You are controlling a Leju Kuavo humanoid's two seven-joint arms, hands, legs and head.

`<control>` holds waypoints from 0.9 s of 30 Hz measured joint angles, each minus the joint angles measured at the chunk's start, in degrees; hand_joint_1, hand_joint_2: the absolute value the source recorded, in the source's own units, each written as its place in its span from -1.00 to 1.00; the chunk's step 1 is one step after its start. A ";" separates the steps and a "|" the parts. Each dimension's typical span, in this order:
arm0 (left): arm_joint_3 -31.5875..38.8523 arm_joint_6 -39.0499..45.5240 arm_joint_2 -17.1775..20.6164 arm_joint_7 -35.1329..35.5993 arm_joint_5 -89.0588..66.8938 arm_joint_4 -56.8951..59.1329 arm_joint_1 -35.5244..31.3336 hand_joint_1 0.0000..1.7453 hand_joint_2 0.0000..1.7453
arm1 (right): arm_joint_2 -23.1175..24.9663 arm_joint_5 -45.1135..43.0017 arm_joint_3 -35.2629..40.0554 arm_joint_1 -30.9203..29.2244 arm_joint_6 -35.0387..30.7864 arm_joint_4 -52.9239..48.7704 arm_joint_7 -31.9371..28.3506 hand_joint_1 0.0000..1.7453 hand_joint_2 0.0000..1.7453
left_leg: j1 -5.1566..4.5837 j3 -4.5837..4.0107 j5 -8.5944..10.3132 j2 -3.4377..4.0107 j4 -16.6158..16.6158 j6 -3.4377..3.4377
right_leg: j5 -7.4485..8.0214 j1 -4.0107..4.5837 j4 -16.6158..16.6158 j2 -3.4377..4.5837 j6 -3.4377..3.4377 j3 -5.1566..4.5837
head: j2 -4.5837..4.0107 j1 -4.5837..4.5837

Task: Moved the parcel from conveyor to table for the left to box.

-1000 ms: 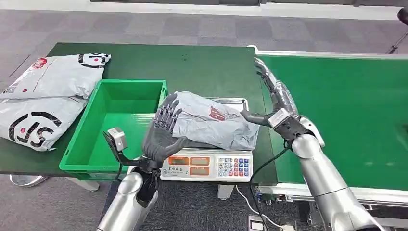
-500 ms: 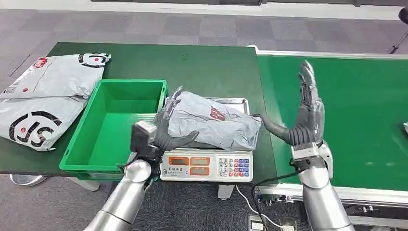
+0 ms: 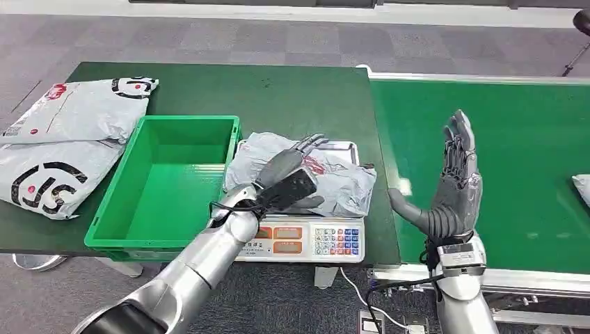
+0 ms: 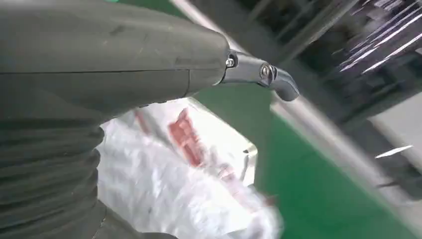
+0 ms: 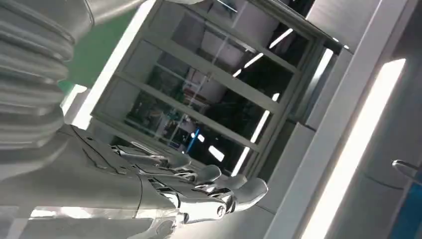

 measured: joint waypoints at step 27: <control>-6.91 -5.51 -2.60 14.10 6.37 11.82 -2.87 1.00 1.00 | 0.46 0.37 0.22 0.66 -2.23 0.02 1.92 -1.00 1.00 | 0.00 0.00 -0.01 -0.06 -0.01 0.00 | -0.01 0.01 0.00 -0.04 0.00 0.05 | 0.00 0.00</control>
